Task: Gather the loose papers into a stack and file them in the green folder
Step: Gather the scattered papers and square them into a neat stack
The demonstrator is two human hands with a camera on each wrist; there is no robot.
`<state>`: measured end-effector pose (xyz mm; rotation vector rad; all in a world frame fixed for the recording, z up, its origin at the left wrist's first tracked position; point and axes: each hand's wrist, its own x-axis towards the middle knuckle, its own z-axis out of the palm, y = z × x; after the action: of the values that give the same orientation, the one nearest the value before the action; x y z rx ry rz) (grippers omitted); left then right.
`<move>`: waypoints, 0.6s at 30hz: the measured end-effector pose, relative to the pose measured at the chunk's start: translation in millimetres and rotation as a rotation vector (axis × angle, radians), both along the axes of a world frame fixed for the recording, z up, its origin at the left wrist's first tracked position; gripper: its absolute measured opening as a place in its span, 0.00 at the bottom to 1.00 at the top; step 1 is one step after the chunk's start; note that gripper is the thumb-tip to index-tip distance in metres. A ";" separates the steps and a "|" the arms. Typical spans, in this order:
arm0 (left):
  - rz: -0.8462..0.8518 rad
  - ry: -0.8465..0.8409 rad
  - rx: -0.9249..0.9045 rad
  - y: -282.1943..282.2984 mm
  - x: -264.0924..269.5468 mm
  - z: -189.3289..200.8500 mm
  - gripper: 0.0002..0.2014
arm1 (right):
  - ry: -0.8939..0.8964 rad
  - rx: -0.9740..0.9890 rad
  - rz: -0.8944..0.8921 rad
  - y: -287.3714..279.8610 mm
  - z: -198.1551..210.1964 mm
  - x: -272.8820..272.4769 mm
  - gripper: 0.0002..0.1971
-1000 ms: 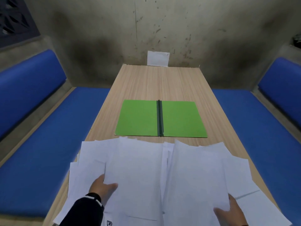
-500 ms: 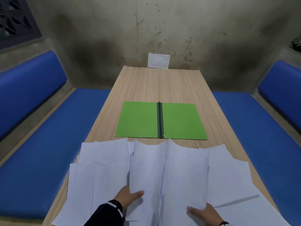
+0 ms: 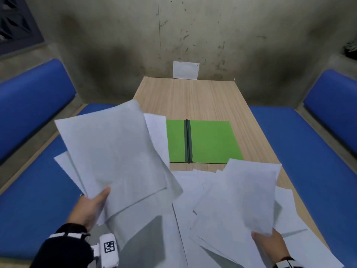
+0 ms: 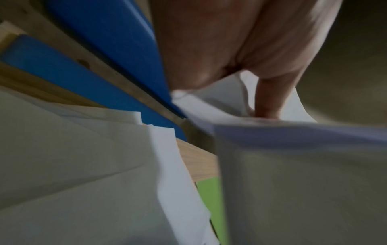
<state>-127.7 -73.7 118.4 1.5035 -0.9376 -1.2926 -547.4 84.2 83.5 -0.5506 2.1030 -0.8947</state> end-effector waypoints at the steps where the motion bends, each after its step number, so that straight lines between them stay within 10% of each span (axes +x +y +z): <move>1: -0.034 0.058 -0.007 0.3 -2.5 4.4 0.19 | -0.028 -0.016 0.004 -2.0 1.1 3.1 0.08; 5: -0.258 0.135 -0.037 13.5 -42.7 13.3 0.12 | -0.093 -0.072 0.169 -12.5 6.1 29.6 0.07; 10: -0.406 0.112 0.054 27.9 -89.9 -15.2 0.44 | -0.260 -0.220 0.253 -24.5 22.7 62.6 0.08; 18: -0.487 -0.171 0.155 30.5 -111.3 -31.4 0.21 | -0.365 -0.267 0.116 -27.1 21.1 63.1 0.29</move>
<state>-239.0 -43.2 87.0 1.5791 -1.4046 -1.6269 -484.3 57.1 104.5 -0.5887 1.6210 -1.1235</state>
